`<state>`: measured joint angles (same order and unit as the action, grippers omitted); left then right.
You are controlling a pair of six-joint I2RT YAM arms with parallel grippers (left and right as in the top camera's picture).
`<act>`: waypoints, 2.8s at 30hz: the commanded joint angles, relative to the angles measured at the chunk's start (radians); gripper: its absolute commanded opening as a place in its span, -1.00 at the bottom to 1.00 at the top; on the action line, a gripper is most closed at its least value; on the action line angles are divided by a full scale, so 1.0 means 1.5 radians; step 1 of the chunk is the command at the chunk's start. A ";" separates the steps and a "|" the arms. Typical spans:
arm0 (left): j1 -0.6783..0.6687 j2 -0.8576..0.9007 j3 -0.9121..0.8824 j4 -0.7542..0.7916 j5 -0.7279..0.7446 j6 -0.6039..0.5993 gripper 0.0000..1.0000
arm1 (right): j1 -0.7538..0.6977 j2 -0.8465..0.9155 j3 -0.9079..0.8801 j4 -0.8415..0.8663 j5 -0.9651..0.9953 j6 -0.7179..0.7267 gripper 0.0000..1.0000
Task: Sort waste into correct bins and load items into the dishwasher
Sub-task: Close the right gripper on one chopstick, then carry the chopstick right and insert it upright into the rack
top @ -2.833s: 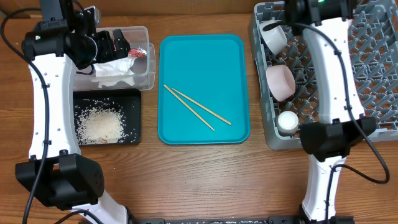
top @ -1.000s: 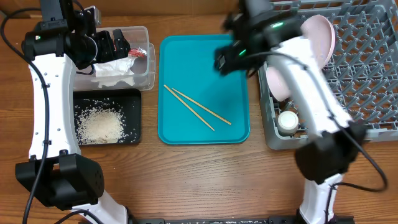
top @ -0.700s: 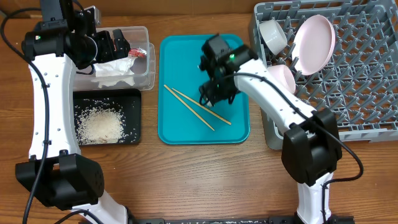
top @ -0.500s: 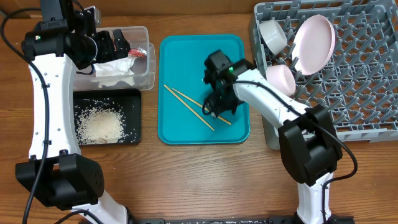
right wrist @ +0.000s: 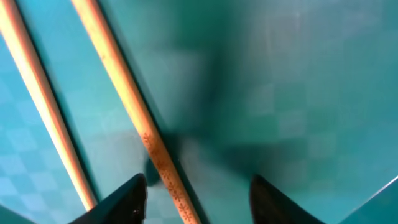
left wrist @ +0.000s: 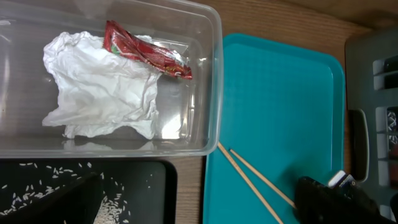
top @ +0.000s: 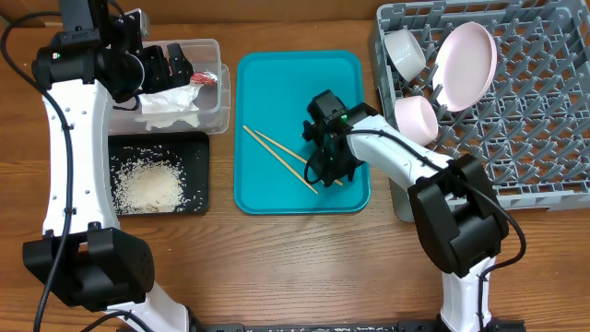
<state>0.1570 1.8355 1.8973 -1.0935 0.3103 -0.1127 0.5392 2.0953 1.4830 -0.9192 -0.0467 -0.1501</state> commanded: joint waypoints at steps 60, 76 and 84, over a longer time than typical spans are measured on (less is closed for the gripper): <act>0.000 -0.020 0.010 -0.002 -0.004 0.008 0.99 | -0.402 -0.288 0.059 -0.441 0.057 0.066 -0.91; 0.000 -0.020 0.010 -0.002 -0.004 0.008 1.00 | -0.425 -0.288 -0.008 -0.320 0.106 0.068 -0.09; 0.000 -0.020 0.010 -0.002 -0.004 0.008 1.00 | -0.420 -0.288 0.108 -0.320 -0.199 0.060 -0.02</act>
<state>0.1570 1.8355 1.8973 -1.0958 0.3099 -0.1127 -0.0967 1.6772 1.5436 -1.4097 -0.0692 -0.0532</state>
